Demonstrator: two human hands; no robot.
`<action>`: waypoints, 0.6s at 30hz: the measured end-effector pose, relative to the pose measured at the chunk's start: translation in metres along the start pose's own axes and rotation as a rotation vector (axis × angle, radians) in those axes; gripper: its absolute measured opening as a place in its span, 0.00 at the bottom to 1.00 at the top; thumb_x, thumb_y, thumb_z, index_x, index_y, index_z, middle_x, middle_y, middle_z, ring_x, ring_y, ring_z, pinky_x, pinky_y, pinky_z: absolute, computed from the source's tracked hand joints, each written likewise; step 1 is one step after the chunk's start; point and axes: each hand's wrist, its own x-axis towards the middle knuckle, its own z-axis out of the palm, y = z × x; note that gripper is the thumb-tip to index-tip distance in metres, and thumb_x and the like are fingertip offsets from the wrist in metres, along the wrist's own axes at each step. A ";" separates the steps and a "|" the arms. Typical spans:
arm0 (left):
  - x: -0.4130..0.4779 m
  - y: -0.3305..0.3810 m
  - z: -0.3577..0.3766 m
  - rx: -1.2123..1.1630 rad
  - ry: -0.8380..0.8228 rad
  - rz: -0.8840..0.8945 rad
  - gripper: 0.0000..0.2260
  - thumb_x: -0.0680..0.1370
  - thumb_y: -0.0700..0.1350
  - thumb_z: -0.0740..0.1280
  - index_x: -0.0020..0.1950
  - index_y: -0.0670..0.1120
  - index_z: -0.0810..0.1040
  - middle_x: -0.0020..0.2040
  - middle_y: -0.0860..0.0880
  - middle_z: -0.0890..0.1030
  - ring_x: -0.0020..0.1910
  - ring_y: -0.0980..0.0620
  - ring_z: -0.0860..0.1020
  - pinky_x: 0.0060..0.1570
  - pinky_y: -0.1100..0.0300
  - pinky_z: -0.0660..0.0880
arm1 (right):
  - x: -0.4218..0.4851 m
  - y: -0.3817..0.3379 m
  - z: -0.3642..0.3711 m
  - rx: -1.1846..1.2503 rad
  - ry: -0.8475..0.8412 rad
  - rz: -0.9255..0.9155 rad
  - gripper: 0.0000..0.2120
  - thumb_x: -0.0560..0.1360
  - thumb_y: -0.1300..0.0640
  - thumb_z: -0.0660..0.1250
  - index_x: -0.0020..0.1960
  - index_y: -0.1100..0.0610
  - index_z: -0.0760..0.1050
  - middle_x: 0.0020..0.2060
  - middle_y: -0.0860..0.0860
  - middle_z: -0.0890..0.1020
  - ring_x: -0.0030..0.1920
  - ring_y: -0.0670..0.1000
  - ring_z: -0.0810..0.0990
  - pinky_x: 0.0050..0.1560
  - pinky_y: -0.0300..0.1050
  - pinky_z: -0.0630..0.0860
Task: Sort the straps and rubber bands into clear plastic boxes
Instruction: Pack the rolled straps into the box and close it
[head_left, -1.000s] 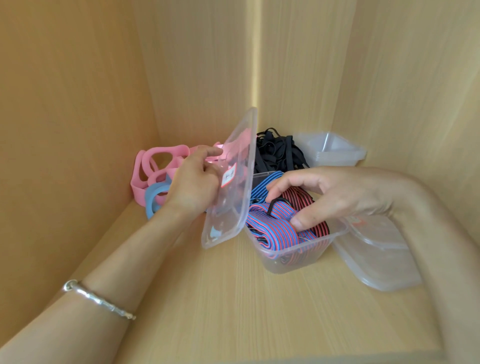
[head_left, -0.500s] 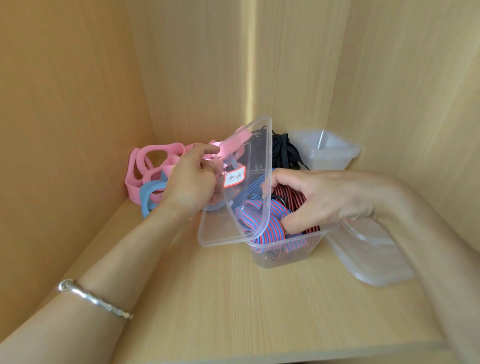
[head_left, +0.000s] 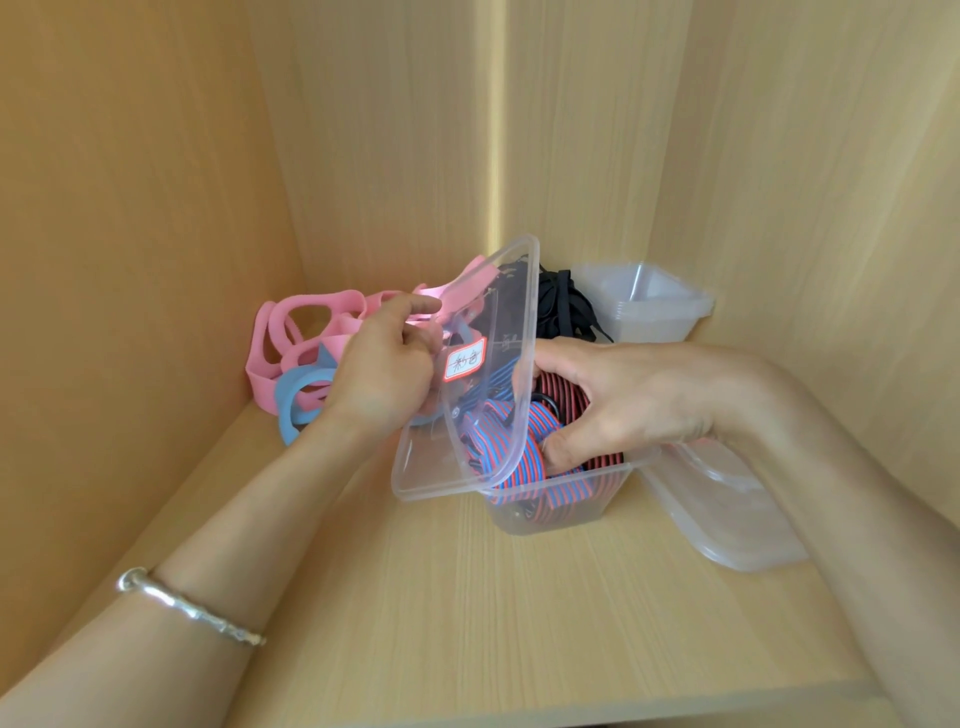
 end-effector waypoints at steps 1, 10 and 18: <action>0.000 0.000 0.000 0.005 -0.002 -0.002 0.14 0.81 0.35 0.55 0.56 0.52 0.72 0.31 0.52 0.72 0.27 0.56 0.72 0.25 0.67 0.69 | 0.000 0.000 0.000 0.002 0.013 -0.004 0.38 0.51 0.32 0.69 0.59 0.41 0.70 0.58 0.42 0.75 0.59 0.48 0.76 0.62 0.55 0.73; -0.001 -0.002 0.002 0.087 -0.001 0.055 0.17 0.79 0.33 0.54 0.56 0.53 0.74 0.29 0.53 0.71 0.25 0.56 0.69 0.28 0.61 0.70 | -0.008 0.012 -0.003 0.233 0.081 -0.093 0.14 0.74 0.46 0.70 0.60 0.44 0.78 0.56 0.40 0.82 0.60 0.41 0.79 0.67 0.50 0.71; -0.004 0.001 0.003 0.093 -0.007 0.071 0.18 0.79 0.33 0.54 0.58 0.51 0.75 0.30 0.56 0.70 0.22 0.62 0.69 0.22 0.72 0.62 | -0.008 0.021 0.000 0.310 0.110 -0.147 0.27 0.65 0.64 0.63 0.53 0.36 0.80 0.58 0.44 0.81 0.64 0.54 0.76 0.69 0.59 0.68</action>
